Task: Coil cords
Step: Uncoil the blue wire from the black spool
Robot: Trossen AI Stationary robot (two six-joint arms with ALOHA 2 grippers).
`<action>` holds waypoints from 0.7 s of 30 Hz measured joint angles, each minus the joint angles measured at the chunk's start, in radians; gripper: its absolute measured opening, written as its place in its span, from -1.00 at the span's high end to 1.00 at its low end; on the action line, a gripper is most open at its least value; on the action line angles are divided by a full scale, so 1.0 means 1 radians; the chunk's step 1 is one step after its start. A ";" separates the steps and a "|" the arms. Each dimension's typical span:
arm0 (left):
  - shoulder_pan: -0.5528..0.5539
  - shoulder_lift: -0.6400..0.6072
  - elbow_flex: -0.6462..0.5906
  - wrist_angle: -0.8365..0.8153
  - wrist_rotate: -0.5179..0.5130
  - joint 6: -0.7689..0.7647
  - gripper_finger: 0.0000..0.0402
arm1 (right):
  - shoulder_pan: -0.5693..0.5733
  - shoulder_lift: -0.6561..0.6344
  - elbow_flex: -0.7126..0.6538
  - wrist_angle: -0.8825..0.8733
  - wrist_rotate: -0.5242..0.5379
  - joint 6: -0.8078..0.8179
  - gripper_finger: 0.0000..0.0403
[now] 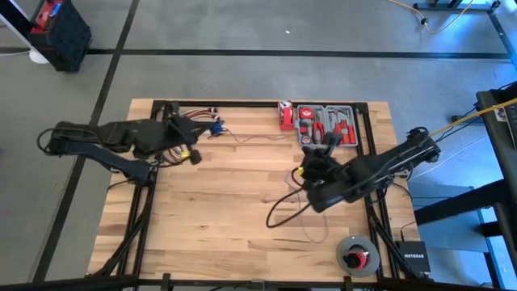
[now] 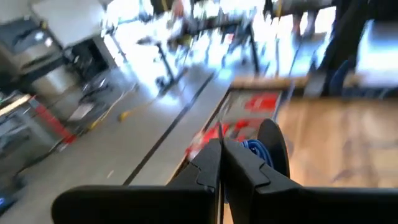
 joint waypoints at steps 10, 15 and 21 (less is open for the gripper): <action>0.011 -0.003 0.000 0.496 0.004 0.177 0.96 | -0.022 0.048 -0.458 0.917 -0.279 -0.376 1.00; 0.117 0.038 0.001 0.641 -0.018 0.254 0.96 | -0.003 0.102 -0.461 1.262 -0.581 -0.579 1.00; 0.272 0.079 0.001 0.560 -0.103 0.235 0.96 | 0.080 0.116 -0.359 1.270 -0.638 -0.714 1.00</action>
